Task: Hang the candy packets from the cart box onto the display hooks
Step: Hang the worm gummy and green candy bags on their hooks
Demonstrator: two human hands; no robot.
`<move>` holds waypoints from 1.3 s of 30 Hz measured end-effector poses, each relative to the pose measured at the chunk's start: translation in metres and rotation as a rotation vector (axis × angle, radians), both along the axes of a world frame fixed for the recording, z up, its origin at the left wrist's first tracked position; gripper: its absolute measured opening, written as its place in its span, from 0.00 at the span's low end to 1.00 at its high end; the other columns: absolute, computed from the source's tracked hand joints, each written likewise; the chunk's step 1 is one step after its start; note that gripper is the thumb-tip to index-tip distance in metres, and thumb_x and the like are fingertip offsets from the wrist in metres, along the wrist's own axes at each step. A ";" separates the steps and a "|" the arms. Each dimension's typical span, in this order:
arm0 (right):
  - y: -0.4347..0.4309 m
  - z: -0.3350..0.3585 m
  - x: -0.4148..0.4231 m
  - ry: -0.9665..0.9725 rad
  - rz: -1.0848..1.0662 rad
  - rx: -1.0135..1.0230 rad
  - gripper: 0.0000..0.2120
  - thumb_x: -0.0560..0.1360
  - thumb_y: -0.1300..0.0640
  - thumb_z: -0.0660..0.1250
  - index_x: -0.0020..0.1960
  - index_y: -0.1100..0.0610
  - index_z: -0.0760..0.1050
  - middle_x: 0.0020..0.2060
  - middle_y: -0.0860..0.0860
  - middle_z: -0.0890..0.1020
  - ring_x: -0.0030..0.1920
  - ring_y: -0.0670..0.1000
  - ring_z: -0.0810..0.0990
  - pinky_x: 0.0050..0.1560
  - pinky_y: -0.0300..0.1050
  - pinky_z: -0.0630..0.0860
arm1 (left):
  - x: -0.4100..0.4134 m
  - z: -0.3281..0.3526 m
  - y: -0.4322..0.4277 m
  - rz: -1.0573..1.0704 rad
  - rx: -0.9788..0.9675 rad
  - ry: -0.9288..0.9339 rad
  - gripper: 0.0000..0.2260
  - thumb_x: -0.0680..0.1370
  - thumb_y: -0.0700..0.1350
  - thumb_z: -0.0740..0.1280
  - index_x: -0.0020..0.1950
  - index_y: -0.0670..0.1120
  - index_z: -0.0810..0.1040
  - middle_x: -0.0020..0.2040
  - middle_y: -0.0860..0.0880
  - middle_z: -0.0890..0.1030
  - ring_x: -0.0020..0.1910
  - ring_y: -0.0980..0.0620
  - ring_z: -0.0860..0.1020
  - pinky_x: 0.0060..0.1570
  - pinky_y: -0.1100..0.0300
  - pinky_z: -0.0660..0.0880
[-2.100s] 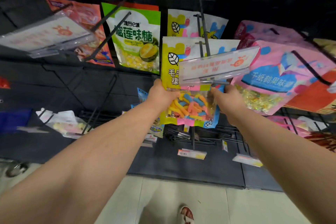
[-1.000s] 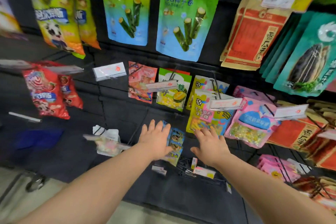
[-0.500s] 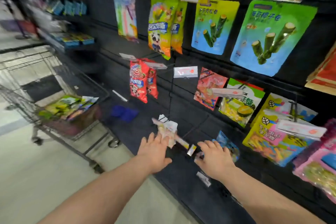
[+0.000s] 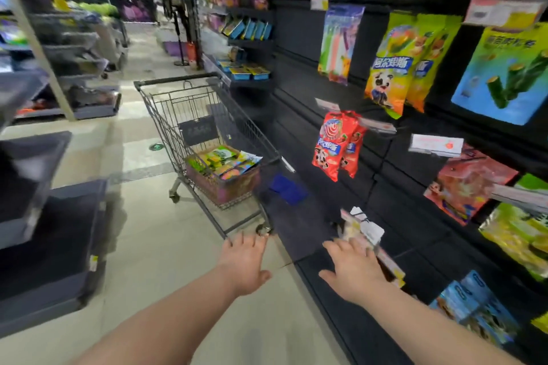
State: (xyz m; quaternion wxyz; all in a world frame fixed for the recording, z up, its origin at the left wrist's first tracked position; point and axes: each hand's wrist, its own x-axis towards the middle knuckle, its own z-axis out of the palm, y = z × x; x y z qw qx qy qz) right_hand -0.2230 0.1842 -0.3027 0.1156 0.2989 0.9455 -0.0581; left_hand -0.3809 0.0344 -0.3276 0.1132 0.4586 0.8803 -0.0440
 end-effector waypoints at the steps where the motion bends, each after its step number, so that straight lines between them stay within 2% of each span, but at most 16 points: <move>1: -0.003 0.001 -0.014 0.005 0.012 0.002 0.28 0.79 0.44 0.56 0.76 0.50 0.54 0.75 0.49 0.58 0.76 0.56 0.51 0.73 0.57 0.52 | -0.012 0.000 -0.006 0.007 0.000 0.005 0.35 0.77 0.60 0.61 0.78 0.47 0.51 0.78 0.45 0.57 0.76 0.42 0.54 0.72 0.46 0.56; 13: -0.058 0.001 -0.230 0.009 0.118 0.026 0.28 0.78 0.43 0.57 0.75 0.50 0.56 0.75 0.50 0.61 0.77 0.56 0.53 0.73 0.58 0.54 | -0.205 0.009 -0.082 0.083 -0.006 0.029 0.35 0.78 0.59 0.61 0.79 0.47 0.50 0.78 0.44 0.57 0.77 0.42 0.54 0.73 0.44 0.55; 20: -0.084 -0.003 -0.315 -0.036 0.149 0.002 0.28 0.78 0.44 0.57 0.75 0.50 0.58 0.75 0.51 0.62 0.77 0.56 0.53 0.73 0.58 0.53 | -0.285 0.007 -0.110 0.135 -0.005 0.050 0.35 0.78 0.60 0.60 0.79 0.47 0.51 0.78 0.45 0.58 0.76 0.43 0.55 0.72 0.46 0.57; 30: -0.051 -0.010 -0.401 -0.040 0.161 -0.026 0.30 0.77 0.43 0.59 0.76 0.49 0.56 0.75 0.50 0.61 0.76 0.56 0.54 0.73 0.57 0.54 | -0.354 -0.002 -0.087 0.162 -0.001 0.034 0.35 0.78 0.60 0.60 0.79 0.47 0.51 0.77 0.44 0.58 0.76 0.42 0.55 0.72 0.45 0.58; 39: 0.035 -0.031 -0.500 -0.033 0.188 -0.074 0.27 0.77 0.42 0.60 0.73 0.50 0.60 0.71 0.51 0.67 0.72 0.55 0.61 0.70 0.57 0.58 | -0.450 -0.008 -0.010 0.193 -0.088 0.032 0.34 0.78 0.61 0.59 0.78 0.46 0.51 0.78 0.44 0.57 0.76 0.42 0.55 0.72 0.45 0.58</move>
